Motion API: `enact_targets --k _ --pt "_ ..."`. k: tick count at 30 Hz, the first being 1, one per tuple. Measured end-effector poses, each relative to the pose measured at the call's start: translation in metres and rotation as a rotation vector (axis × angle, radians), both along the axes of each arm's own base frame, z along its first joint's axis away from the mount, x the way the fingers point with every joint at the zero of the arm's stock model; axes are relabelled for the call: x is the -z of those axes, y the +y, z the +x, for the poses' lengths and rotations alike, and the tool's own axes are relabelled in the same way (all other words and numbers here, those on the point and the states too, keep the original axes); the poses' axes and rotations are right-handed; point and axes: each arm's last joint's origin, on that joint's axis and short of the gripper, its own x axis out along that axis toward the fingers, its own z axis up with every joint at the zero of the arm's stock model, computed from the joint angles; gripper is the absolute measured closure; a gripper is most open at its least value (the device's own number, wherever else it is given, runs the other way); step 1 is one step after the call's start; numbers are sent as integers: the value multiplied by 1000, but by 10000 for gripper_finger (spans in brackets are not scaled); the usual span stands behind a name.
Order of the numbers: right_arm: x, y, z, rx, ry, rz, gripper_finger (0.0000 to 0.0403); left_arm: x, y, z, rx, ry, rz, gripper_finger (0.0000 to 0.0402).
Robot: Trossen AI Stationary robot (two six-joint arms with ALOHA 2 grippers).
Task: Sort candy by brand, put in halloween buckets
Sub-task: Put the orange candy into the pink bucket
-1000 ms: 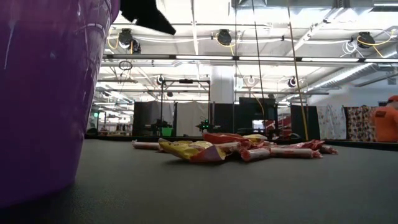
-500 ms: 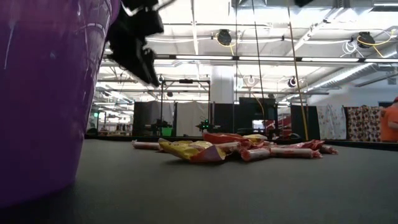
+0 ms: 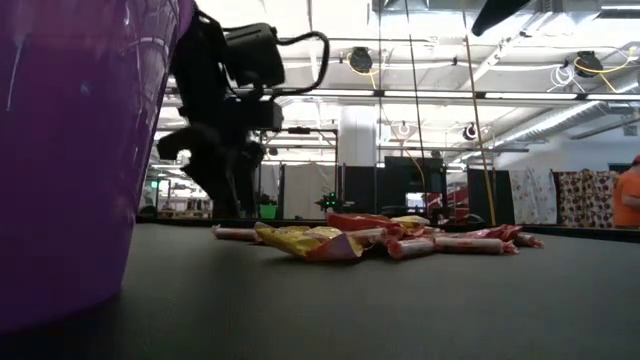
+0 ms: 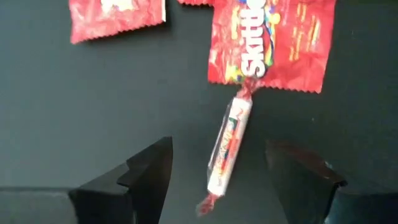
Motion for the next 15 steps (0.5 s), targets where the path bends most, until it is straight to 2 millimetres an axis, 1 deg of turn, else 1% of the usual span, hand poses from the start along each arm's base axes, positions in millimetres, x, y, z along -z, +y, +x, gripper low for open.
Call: enact_targets --k 7,13,15 --pt "0 -3 3 4 1 -5 294 12 1 3 20 42 28 146" --pt "0 -3 3 4 -5 -1 294 17 1 3 35 63 34 147" --pt "0 -3 3 3 -7 0 294 20 1 4 47 67 37 153"
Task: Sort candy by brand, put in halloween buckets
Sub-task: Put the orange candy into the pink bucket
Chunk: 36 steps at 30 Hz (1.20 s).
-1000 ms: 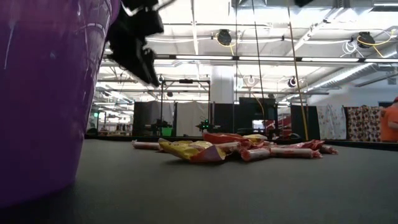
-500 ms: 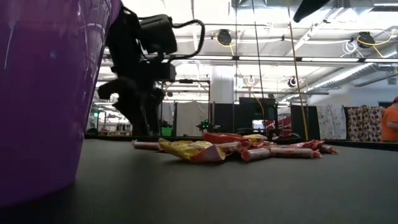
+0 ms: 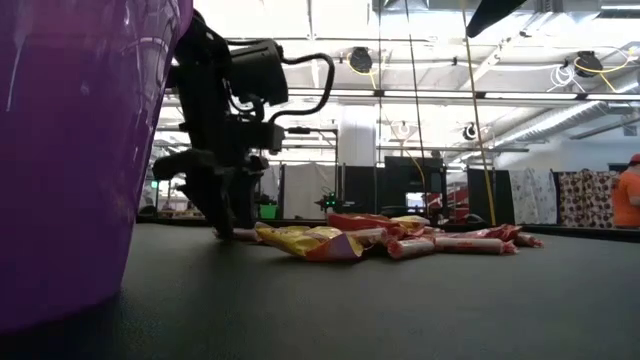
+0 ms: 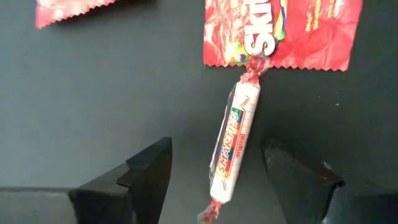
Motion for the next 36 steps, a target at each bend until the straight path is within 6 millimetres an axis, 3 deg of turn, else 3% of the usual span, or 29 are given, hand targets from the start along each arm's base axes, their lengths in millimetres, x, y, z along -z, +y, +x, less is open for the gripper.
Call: enact_targets --k 17,30,36 --pt "0 0 0 0 -2 2 294 1 -2 0 13 10 -23 294" --pt "0 0 0 0 -3 3 294 3 -3 0 25 12 -63 351" --pt "0 0 0 0 -3 3 294 2 -2 1 18 3 -66 356"
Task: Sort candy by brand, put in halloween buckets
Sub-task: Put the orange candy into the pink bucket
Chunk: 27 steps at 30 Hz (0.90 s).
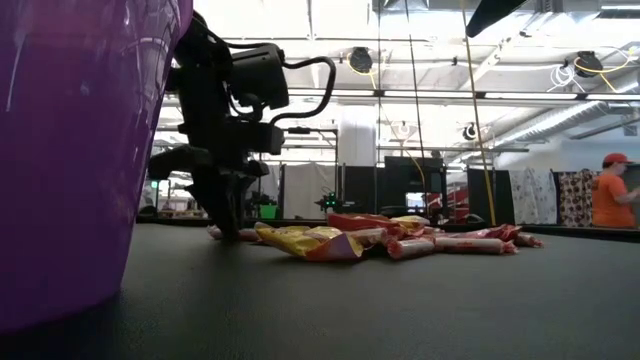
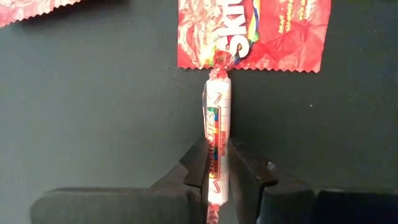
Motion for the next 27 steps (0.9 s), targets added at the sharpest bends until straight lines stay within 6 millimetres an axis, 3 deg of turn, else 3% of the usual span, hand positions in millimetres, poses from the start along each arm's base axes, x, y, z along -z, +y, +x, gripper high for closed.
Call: enact_targets --k 5,11,17,22,27 --pt "0 0 0 0 0 0 294 -11 0 3 -31 9 -17 356" --pt "0 0 0 -4 3 -3 294 -48 0 6 -102 36 -43 357" --pt "0 0 0 -5 2 -3 294 -93 3 6 -80 -164 -30 357" --pt "0 0 0 -5 0 -2 294 -136 16 -16 -142 -338 -20 351" --pt "0 0 0 -5 -1 -1 294 -183 13 -46 -152 -560 -85 349"
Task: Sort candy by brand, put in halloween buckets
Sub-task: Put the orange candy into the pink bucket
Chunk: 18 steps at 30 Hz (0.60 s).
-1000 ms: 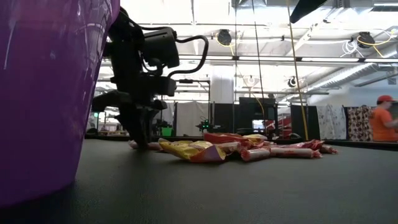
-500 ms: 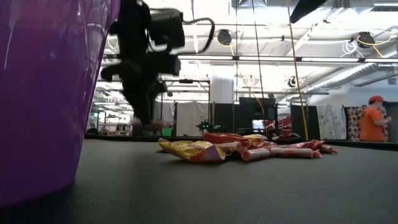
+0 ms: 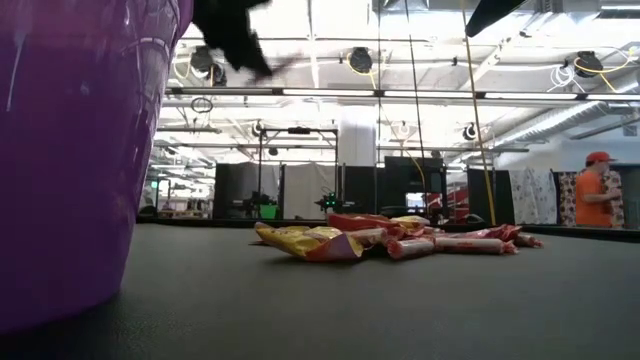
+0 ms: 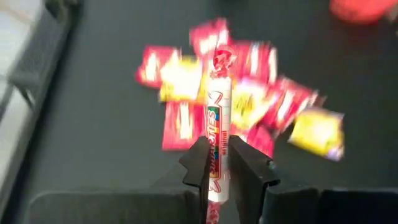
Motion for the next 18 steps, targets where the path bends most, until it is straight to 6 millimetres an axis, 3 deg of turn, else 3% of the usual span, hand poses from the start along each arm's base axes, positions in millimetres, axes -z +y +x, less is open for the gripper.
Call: enact_targets --k 2,6,13,18 --pt "0 0 0 0 -5 3 294 -15 -2 -8 20 -136 -4 349" --pt "0 1 1 0 -14 9 294 -19 -8 -17 118 -335 -52 348" --pt "-1 2 3 2 -31 33 294 20 -10 -21 151 -648 -101 348" --pt "4 3 3 -5 -26 44 294 34 -12 -29 147 -847 -153 347"
